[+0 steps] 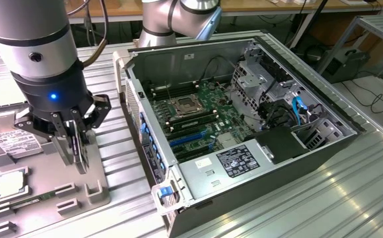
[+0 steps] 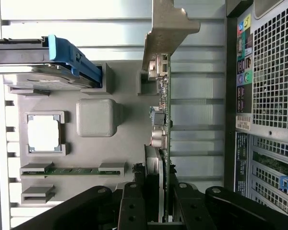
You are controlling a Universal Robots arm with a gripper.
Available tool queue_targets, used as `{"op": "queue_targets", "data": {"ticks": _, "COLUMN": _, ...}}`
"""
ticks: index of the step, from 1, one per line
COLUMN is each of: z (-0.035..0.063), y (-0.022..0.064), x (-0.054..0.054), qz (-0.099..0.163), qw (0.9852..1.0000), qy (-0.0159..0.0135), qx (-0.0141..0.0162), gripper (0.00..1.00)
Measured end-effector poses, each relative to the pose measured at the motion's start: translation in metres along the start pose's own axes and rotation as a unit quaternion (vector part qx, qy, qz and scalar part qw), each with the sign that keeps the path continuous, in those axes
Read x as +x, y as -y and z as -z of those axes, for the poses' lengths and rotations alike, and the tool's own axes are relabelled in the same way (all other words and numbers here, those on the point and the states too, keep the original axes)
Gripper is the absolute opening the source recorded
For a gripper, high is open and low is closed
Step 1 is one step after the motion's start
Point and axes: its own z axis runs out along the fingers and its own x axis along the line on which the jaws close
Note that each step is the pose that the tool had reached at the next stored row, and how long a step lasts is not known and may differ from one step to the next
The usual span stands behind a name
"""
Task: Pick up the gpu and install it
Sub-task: 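Pick up the gpu and move the gpu toward the slot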
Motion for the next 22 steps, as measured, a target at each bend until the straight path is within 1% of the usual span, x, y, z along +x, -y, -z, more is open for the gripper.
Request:
{"op": "queue_targets", "data": {"ticks": 5, "z": 0.0091, "y": -0.0002, "x": 0.0, "qz": 0.0, "qw": 1.0, "qy": -0.0001, "qx": 0.0, "gripper": 0.28}}
{"op": "queue_targets", "data": {"ticks": 22, "z": 0.0318, "y": -0.0007, "x": 0.0, "qz": 0.0, "qw": 1.0, "qy": -0.0002, "qx": 0.0, "gripper": 0.28}}
